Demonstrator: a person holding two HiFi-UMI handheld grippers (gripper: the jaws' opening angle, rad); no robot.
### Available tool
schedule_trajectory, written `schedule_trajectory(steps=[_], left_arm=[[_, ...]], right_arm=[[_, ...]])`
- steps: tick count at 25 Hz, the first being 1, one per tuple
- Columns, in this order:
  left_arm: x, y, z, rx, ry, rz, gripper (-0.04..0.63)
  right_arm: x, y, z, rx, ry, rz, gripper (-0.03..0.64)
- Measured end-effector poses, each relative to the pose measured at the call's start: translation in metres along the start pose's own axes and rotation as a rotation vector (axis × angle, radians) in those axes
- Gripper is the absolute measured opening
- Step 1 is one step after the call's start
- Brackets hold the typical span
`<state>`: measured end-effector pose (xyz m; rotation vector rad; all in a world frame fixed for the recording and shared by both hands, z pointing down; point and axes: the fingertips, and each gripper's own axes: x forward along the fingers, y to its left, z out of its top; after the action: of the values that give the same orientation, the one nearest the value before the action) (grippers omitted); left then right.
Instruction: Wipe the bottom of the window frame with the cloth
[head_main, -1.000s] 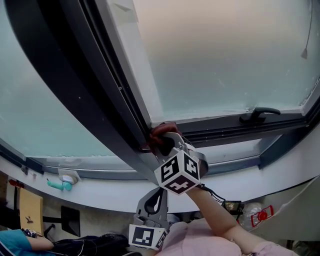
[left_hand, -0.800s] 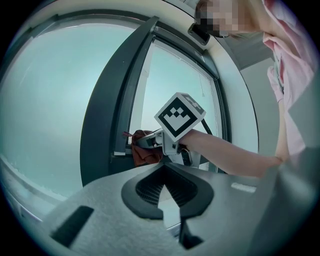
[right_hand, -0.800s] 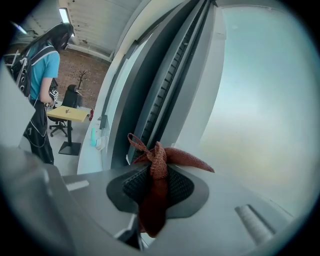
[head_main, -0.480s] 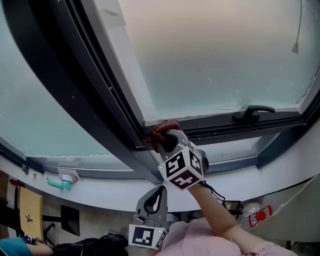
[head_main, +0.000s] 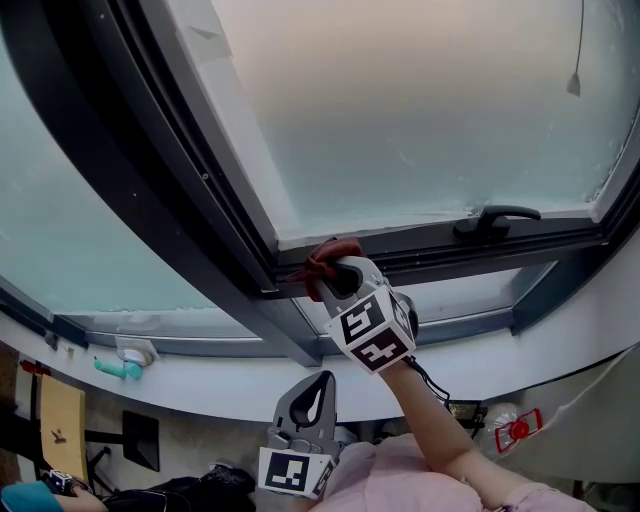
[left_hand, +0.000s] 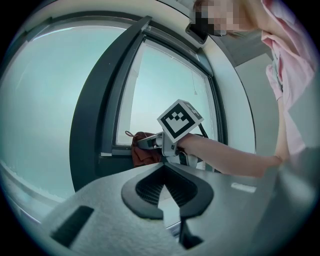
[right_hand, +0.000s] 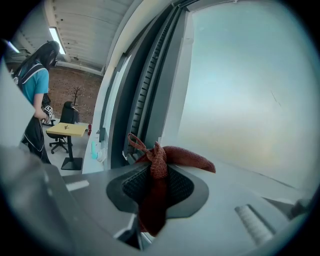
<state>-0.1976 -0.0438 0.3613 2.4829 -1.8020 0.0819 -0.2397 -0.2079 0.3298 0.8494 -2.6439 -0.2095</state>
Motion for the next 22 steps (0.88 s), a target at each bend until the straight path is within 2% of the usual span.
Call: schedule_trajectory(steps=[22], left_arm=[[0.008, -0.028, 0.001, 0.002, -0.006, -0.029, -0.003]], right_arm=[[-0.036, -0.041, -0.023, 0.011, 0.01, -0.075, 0.077]])
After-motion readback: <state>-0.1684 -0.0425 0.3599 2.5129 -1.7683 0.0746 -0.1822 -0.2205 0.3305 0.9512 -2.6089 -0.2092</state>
